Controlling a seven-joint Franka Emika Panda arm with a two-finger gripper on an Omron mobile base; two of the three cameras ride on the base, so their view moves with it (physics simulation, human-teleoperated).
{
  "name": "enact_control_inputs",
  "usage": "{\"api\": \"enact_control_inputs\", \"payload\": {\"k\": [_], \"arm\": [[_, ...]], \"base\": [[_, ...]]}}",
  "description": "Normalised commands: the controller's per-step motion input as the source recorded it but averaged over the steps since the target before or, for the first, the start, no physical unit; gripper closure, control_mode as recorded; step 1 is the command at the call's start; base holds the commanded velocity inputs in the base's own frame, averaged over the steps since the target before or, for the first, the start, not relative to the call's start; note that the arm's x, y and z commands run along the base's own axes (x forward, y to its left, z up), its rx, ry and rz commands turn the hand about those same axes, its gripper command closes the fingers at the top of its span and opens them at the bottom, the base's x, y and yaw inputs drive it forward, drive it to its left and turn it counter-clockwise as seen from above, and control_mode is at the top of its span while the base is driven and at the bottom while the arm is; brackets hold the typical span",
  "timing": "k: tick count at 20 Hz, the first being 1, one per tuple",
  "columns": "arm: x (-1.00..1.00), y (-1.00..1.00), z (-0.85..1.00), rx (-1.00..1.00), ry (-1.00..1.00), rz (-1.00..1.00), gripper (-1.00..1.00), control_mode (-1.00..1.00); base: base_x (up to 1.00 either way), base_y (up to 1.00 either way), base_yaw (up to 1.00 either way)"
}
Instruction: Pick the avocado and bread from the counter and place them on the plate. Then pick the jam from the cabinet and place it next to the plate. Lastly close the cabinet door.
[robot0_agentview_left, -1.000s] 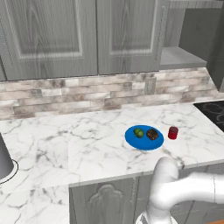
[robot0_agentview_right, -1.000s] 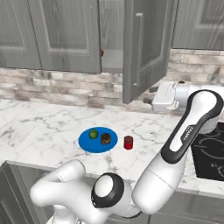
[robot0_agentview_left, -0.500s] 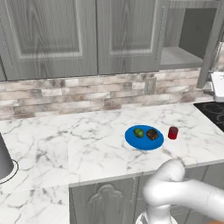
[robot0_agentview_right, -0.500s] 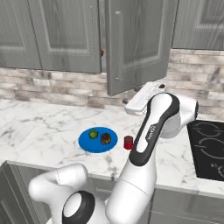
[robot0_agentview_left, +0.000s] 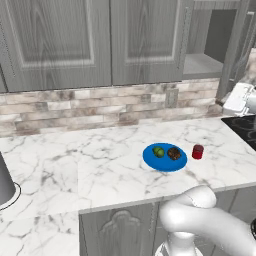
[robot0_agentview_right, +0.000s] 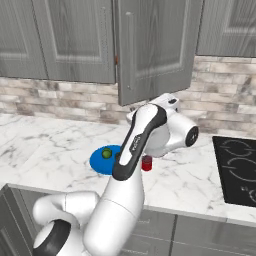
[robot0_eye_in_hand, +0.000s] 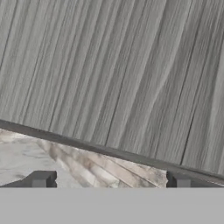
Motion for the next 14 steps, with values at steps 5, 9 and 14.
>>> {"api": "enact_control_inputs", "payload": {"k": [5, 9, 14], "arm": [[0.36, 0.37, 0.15, 0.01, 0.0, -0.26, -1.0, -1.0], [-0.11, 0.13, -0.09, 0.01, 0.38, -0.07, -1.0, -1.0], [-0.6, -0.25, -0.17, -0.01, 0.35, -0.12, -1.0, -1.0]], "base": [[0.0, 0.0, 0.0], [0.0, 0.0, 0.0], [0.0, 0.0, 0.0]]}}
